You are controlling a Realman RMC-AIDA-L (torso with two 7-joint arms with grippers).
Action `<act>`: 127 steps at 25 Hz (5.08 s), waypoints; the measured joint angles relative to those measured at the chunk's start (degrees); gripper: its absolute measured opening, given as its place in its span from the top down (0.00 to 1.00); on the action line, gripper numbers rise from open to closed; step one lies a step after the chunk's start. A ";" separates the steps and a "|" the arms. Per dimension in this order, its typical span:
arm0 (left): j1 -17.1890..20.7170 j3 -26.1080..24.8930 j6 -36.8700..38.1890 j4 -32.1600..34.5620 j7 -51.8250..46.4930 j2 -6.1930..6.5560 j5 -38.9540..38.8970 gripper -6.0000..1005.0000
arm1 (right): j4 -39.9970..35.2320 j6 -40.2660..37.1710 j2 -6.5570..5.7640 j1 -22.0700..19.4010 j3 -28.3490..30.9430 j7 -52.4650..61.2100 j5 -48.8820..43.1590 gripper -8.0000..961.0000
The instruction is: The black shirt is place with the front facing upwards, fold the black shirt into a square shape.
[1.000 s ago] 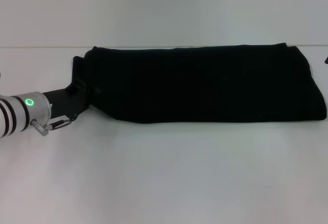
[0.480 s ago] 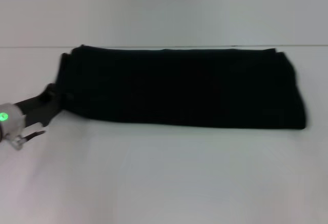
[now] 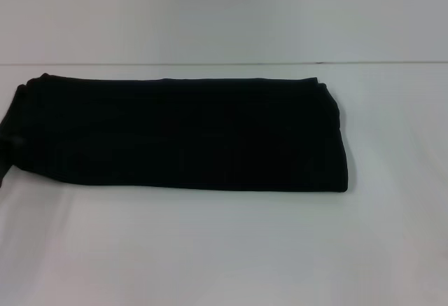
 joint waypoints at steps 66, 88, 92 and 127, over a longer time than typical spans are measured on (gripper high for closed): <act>-10.84 20.52 27.12 13.42 -4.25 2.72 -1.09 0.10 | 6.44 24.05 4.99 29.26 -19.93 26.18 -33.19 0.05; -12.33 20.46 21.68 11.50 -3.46 2.21 -1.76 0.11 | 9.17 31.84 6.28 29.48 -22.20 27.36 -33.85 0.18; -12.36 20.43 21.41 11.50 -3.44 2.20 -1.92 0.11 | 9.34 32.44 6.47 29.71 -23.11 27.29 -33.85 0.35; -11.66 20.43 21.05 10.01 -2.11 2.53 -5.73 0.13 | 4.59 31.95 5.82 28.41 -27.52 25.94 -33.61 0.94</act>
